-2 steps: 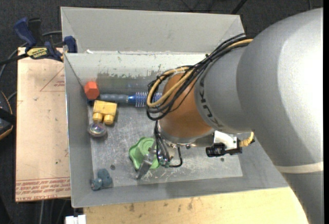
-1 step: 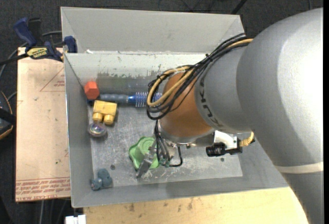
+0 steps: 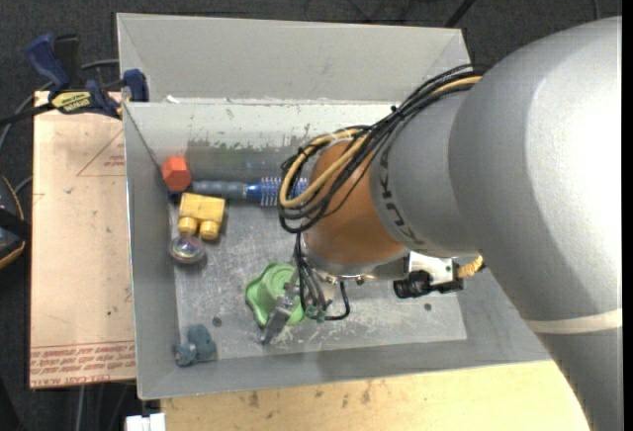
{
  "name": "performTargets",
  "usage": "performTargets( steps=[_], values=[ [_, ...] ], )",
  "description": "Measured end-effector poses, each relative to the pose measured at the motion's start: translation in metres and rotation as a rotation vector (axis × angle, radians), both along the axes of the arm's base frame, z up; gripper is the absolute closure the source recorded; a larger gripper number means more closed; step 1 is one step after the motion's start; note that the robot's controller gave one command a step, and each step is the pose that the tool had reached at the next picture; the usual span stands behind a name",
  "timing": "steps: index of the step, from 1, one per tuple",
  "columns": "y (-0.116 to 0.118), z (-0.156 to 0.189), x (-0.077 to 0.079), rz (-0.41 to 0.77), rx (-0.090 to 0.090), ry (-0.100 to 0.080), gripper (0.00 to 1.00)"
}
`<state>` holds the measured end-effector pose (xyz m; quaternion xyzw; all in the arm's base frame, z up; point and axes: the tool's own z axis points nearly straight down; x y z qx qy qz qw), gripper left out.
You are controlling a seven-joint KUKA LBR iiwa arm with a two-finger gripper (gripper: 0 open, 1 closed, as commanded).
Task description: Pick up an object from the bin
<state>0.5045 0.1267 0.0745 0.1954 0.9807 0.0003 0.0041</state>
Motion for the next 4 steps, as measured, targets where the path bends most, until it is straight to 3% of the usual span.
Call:
performTargets(
  steps=[2,3,4],
  values=[
    [-0.001,0.012,0.0,0.009,0.002,0.008,1.0],
    [-0.003,0.168,-0.006,0.117,0.003,-0.001,1.0],
    [0.009,0.054,-0.01,0.04,-0.001,0.017,1.0]
  ],
)
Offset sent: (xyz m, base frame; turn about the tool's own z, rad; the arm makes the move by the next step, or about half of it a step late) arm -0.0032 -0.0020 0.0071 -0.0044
